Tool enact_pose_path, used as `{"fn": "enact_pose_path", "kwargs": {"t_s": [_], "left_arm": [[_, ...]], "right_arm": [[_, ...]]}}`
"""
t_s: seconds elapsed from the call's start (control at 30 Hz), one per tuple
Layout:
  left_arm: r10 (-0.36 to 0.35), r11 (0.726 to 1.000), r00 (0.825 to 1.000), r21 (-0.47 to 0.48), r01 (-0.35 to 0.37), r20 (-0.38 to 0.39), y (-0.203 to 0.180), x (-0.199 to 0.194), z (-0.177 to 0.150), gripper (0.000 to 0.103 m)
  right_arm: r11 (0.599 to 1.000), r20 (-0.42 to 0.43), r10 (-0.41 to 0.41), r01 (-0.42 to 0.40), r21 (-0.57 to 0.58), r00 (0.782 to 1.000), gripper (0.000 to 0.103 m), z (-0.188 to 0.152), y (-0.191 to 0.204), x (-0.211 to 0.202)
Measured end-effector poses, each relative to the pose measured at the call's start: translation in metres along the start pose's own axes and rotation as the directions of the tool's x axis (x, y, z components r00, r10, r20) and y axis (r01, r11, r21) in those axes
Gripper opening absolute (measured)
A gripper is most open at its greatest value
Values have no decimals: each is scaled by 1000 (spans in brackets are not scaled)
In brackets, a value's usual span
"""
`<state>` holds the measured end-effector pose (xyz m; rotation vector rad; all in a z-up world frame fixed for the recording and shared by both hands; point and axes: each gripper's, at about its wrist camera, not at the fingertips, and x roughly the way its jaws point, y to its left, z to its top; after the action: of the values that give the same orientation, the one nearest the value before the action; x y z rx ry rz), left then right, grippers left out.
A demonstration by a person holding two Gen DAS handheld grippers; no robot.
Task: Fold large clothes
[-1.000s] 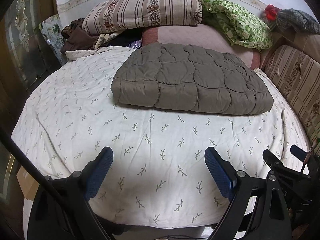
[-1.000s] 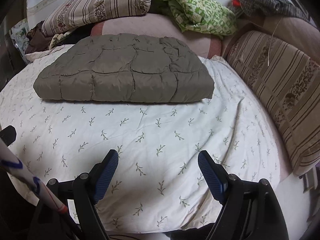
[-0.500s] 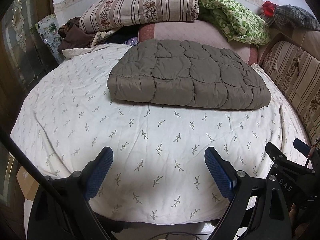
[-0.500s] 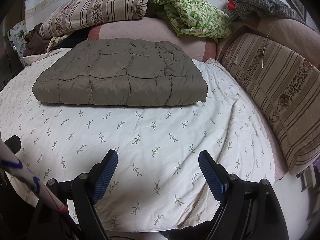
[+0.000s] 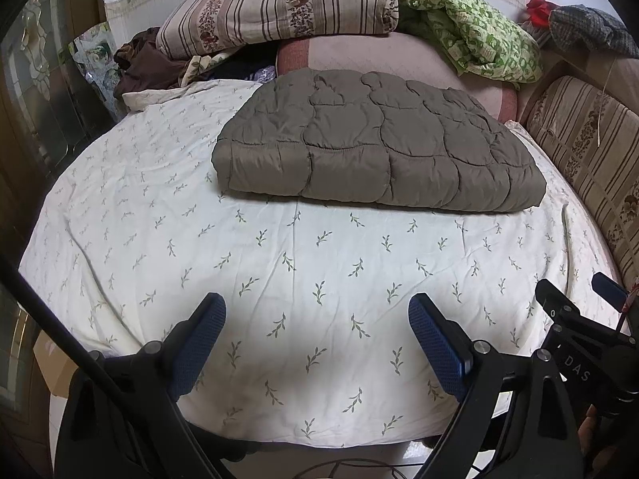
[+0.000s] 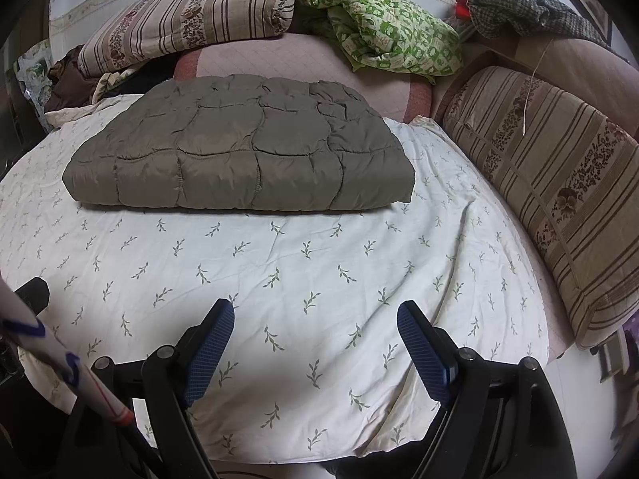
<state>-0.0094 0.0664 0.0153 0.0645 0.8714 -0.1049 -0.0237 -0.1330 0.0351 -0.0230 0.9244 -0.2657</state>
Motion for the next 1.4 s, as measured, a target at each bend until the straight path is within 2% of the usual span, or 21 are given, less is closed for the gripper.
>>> {"fn": "enact_pose_path", "kwargs": {"t_s": [0.5, 0.93, 1.17, 1.4], "left_arm": [[42, 999, 999, -19, -43, -21, 9, 11, 0, 92], [40, 999, 998, 2, -40, -56, 5, 22, -4, 92], [42, 999, 996, -3, -43, -75, 8, 30, -4, 92], [42, 999, 995, -1, -42, -91, 8, 37, -3, 92]], "right_arm": [[999, -19, -14, 13, -33, 1000, 88, -2, 9, 9], [1000, -28, -6, 5, -30, 1000, 88, -3, 12, 15], [1000, 4, -3, 3, -18, 1000, 89, 3, 12, 12], [1000, -23, -1, 0, -15, 1000, 89, 3, 11, 22]]}}
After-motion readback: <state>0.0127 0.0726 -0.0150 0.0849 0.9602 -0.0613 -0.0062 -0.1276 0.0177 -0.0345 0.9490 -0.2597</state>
